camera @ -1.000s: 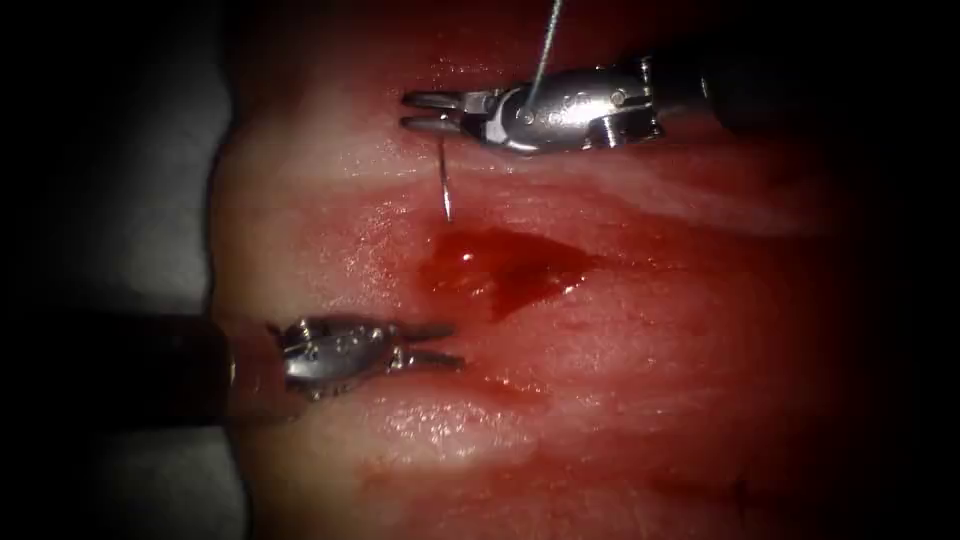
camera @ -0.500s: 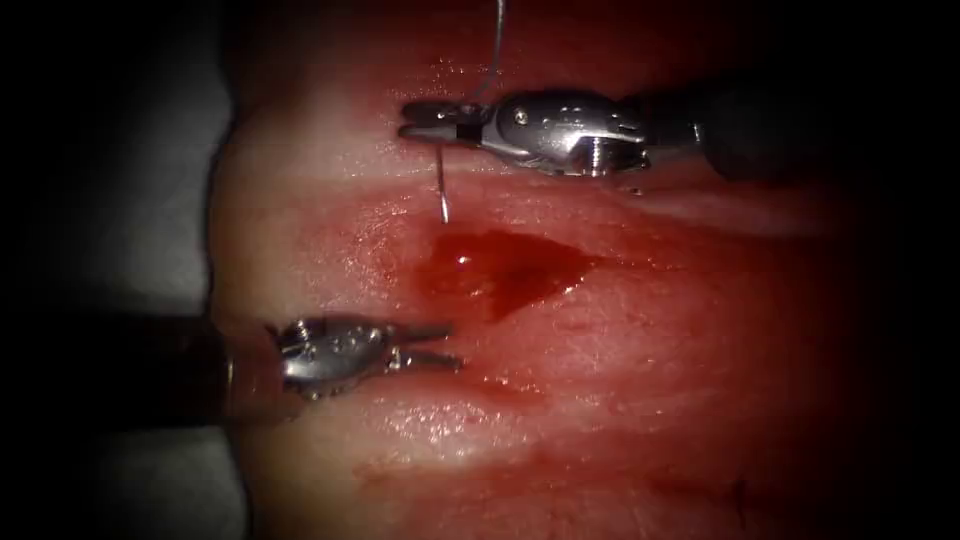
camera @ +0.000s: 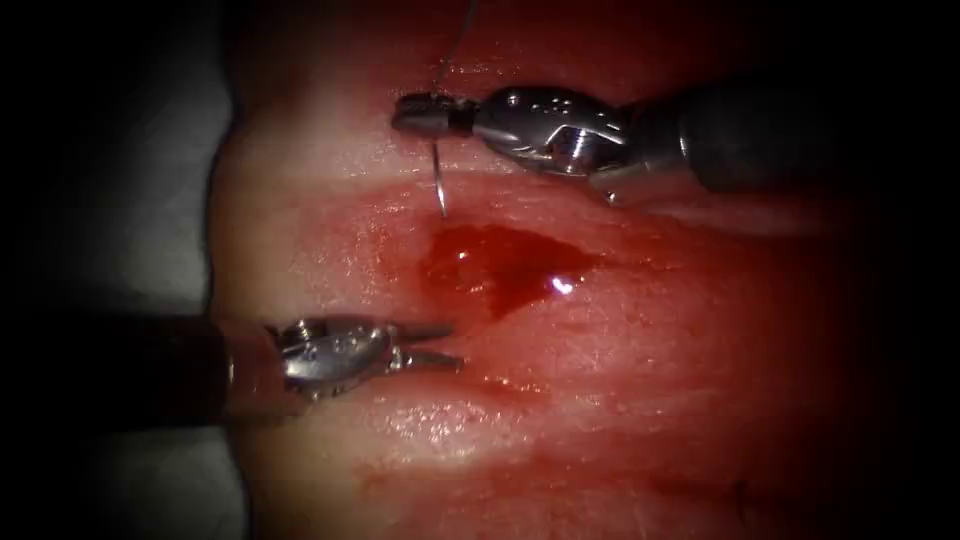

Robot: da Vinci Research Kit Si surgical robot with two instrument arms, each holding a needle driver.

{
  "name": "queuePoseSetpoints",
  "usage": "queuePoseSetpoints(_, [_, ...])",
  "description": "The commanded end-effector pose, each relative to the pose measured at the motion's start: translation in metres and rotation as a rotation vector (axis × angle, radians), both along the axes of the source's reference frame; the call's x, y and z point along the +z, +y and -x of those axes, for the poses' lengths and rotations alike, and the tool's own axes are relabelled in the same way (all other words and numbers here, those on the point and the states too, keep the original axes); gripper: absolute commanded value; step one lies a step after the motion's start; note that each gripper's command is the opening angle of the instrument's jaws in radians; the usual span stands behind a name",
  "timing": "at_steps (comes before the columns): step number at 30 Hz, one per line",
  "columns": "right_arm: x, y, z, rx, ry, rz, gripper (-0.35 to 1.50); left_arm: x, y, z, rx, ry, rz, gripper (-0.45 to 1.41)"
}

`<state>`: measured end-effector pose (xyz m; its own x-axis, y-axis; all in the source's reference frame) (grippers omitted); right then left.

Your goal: Wound Closure

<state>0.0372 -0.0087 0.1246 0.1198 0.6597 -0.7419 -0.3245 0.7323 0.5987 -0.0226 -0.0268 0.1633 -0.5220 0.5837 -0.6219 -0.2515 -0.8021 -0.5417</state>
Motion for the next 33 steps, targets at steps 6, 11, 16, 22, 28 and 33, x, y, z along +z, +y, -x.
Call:
queuePoseSetpoints(6, [0.0009,-0.0016,-0.0009,-0.018,-0.005,-0.103,-0.35,0.0005,-0.0012,0.0005,0.002,-0.001,-0.005,0.32])
queuePoseSetpoints(11, [0.001,-0.0026,-0.001,-0.066,-0.04,-0.137,-0.35,0.0005,-0.0012,0.0004,0.003,-0.002,-0.005,0.32])
queuePoseSetpoints(16, [0.001,-0.0044,-0.0011,-0.102,-0.04,-0.19,-0.35,0.0005,-0.0012,0.0003,0.004,-0.003,-0.006,0.34])
queuePoseSetpoints(22, [0.0006,-0.0079,-0.001,-0.119,-0.03,-0.224,-0.35,0.0003,-0.0009,0.0002,0.003,-0.002,-0.006,0.34])
queuePoseSetpoints(28, [-0.0002,-0.0108,-0.0006,-0.137,-0.034,-0.254,-0.35,0.0002,-0.0009,0.0002,-0.005,0.001,-0.009,0.32])
queuePoseSetpoints(33, [-0.0008,-0.0119,0.0,-0.157,-0.051,-0.258,-0.35,-0.0001,-0.0006,0.0001,0.008,-0.001,0.015,0.31])
